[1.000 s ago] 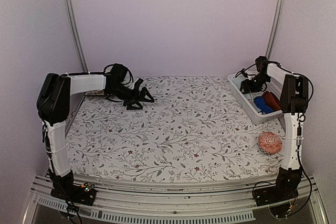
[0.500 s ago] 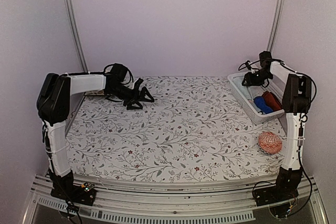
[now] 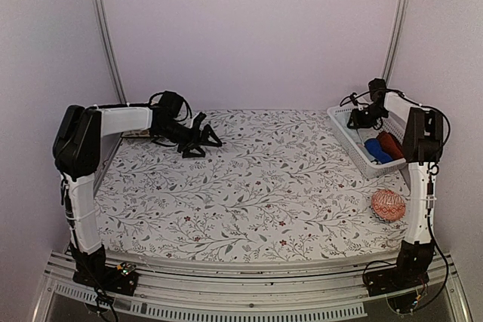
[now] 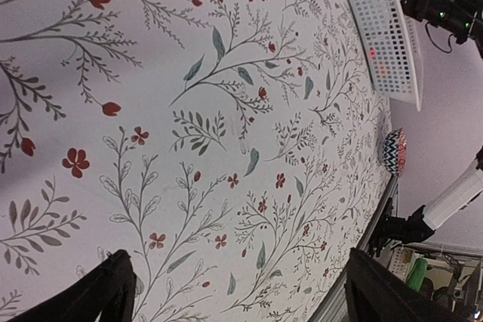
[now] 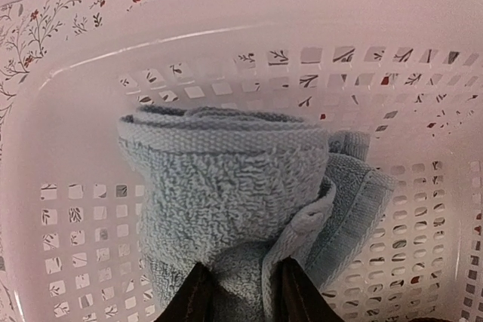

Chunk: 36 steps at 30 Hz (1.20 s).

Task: Roll the towels
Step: Adjust the towel in the bin.

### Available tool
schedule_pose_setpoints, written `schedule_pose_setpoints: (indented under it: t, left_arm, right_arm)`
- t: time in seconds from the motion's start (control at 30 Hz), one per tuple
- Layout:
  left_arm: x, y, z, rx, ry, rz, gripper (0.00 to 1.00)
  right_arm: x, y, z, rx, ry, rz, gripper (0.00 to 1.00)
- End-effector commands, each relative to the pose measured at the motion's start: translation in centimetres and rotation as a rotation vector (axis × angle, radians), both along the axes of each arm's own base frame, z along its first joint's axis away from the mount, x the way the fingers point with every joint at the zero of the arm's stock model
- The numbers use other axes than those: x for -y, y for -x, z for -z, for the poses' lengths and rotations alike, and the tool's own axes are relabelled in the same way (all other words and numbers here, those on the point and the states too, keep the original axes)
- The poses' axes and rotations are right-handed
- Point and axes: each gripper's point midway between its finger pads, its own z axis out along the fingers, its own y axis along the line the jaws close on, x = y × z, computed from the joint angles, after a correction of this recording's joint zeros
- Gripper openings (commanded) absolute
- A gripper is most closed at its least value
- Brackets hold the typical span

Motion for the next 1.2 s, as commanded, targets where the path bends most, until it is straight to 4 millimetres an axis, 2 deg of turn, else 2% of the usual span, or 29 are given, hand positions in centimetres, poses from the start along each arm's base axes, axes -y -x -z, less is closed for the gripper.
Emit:
schedule_pose_setpoints:
  t: [0.0, 0.27, 0.33, 0.43, 0.57, 0.67, 0.83, 0.97, 1.17]
  left_arm:
    - [0.1, -0.1, 0.1, -0.008, 0.019, 0.002, 0.97]
    - [0.4, 0.1, 0.2, -0.009, 0.026, 0.010, 0.97]
    - [0.5, 0.0, 0.1, -0.007, 0.029, 0.013, 0.97]
    - [0.6, -0.1, -0.1, -0.001, 0.031, 0.015, 0.97]
    - [0.6, -0.1, -0.2, 0.007, 0.029, 0.016, 0.97]
    - [0.6, -0.3, -0.6, 0.017, 0.032, 0.012, 0.97]
    - [0.5, -0.7, -1.4, 0.048, 0.025, 0.003, 0.97]
    - [0.5, -1.2, -2.2, 0.073, 0.024, -0.007, 0.97]
    - [0.4, -1.9, -3.1, 0.101, 0.020, -0.032, 0.97]
  right_arm:
    - [-0.9, 0.0, 3.4, -0.039, 0.016, -0.013, 0.30]
    - [-1.2, 0.2, 5.7, -0.083, 0.015, -0.012, 0.28]
    - [-1.3, 0.3, 5.7, -0.090, 0.015, -0.017, 0.28]
    - [-1.6, 0.1, 3.7, -0.054, -0.001, -0.026, 0.30]
    - [-1.5, -0.3, -0.8, 0.025, 0.006, -0.017, 0.46]
    - [-1.4, -0.1, -5.4, 0.094, 0.012, -0.014, 0.56]
    - [-0.9, 0.8, -10.2, 0.157, 0.024, 0.005, 0.68]
    - [0.2, 1.3, -11.5, 0.163, 0.024, 0.045, 0.72]
    - [0.4, 2.4, -11.0, 0.153, 0.019, 0.066, 0.77]
